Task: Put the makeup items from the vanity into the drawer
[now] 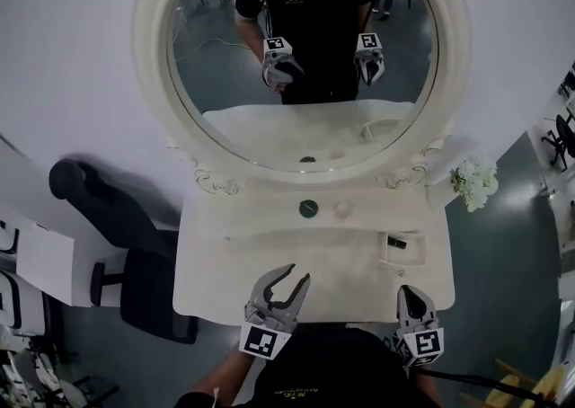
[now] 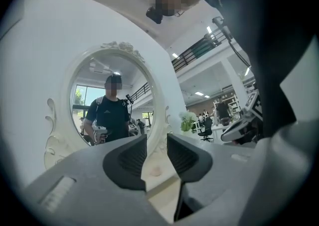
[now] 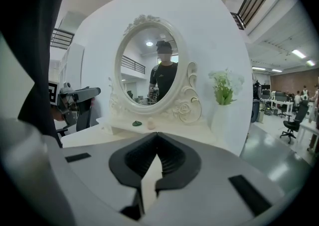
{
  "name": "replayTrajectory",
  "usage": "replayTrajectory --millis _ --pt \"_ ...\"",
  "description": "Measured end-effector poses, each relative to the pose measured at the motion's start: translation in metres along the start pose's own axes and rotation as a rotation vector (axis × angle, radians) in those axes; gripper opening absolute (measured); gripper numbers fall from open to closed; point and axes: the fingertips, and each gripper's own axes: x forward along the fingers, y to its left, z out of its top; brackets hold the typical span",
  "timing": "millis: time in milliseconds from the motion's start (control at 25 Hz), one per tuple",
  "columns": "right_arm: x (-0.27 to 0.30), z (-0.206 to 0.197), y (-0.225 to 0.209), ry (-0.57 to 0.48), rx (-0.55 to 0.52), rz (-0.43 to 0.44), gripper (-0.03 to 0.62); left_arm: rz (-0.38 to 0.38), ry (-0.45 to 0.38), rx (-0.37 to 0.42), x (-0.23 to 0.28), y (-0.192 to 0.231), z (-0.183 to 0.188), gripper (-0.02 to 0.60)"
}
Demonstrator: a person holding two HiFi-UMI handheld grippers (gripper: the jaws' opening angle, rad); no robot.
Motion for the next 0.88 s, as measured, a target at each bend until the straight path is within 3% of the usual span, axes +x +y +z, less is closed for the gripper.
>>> replayTrajectory --millis 480,880 --pt "-0.004 0.007 0.006 -0.012 -0.025 0.002 0.003 0.009 0.004 -0.021 -0.023 -0.018 -0.033 0.132" --pt "-0.009 0.020 0.009 -0.091 0.006 -0.002 0.003 0.040 0.018 -0.005 -0.034 -0.022 -0.032 0.048"
